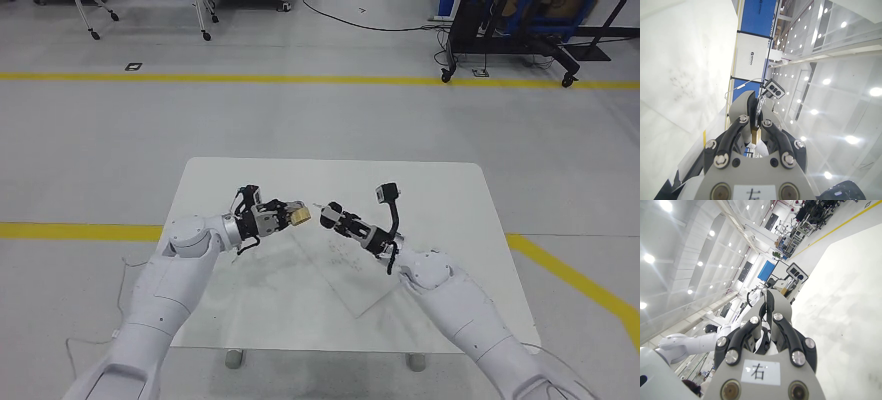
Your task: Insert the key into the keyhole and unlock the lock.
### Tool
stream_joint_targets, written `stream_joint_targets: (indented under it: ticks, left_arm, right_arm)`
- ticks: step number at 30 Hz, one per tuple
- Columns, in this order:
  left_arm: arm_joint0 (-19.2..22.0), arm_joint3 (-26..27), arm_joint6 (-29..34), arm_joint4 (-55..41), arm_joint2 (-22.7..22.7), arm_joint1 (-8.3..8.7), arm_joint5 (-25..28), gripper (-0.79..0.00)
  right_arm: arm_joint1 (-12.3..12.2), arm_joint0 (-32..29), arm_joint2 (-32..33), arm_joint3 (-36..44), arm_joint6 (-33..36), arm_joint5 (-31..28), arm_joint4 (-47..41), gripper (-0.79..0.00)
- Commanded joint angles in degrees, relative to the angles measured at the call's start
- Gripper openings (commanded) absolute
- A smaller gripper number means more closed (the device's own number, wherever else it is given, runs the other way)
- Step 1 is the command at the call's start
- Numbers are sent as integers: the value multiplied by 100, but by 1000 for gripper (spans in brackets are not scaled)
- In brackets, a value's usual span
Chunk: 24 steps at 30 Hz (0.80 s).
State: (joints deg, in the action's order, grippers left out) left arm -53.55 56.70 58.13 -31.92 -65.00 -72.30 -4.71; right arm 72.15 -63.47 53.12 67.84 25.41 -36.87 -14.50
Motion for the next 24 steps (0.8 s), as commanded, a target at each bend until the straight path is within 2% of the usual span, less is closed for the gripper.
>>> stream_joint_targets:
  ticks: [1, 7, 14, 17, 20, 24]
  left_arm:
    - [-46, 59, -134, -64, 4, -6, -141, -785]
    - [-170, 281, -734, -126, 12, -26, -409, -785]
    - [-208, 316, -795, -141, -39, -14, -386, -785]
    - [-280, 399, -1023, -115, -79, -7, -361, -785]
    - [-315, 478, -1258, -43, -152, 10, -347, -785]
    - [-373, 619, -1534, 93, -210, 30, -342, -785]
  right_arm:
    - [31, -79, -29, 83, -224, 252, -131, -785]
    - [62, -300, 21, 720, -862, 1385, 8, -785]
    - [63, -320, 31, 791, -847, 1395, -49, -785]
    - [63, -320, 31, 791, -847, 1395, -49, -785]
    - [79, -417, -47, 885, -920, 1663, 143, -785]
    - [112, -636, -134, 1225, -1398, 2029, 510, -785]
